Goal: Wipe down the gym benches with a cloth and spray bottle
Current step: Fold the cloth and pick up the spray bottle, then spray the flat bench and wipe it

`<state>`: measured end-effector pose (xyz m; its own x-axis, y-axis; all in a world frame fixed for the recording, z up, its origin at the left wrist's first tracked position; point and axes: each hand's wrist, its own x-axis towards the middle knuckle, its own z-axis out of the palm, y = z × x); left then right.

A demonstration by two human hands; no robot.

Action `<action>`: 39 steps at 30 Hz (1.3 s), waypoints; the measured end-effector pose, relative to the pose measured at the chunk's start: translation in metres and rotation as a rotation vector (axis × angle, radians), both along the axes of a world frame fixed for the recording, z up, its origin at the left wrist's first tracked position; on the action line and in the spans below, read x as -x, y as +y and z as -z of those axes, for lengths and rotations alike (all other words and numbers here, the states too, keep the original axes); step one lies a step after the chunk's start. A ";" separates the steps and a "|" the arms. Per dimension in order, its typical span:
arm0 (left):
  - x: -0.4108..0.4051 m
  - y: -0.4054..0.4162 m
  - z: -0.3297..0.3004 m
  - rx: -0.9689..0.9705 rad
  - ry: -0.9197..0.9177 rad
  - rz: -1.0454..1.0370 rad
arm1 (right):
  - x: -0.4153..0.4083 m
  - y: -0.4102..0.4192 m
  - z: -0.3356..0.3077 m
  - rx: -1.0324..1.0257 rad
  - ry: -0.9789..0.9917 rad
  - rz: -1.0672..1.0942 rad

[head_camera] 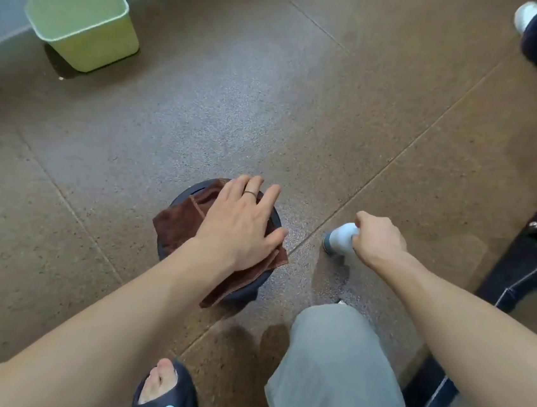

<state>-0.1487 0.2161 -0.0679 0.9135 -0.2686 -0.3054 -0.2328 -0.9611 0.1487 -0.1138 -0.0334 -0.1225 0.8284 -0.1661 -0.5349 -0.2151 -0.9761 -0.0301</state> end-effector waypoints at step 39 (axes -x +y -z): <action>0.359 -0.418 -0.588 0.393 0.648 1.081 | 0.528 -0.224 -0.711 -0.922 -0.730 1.779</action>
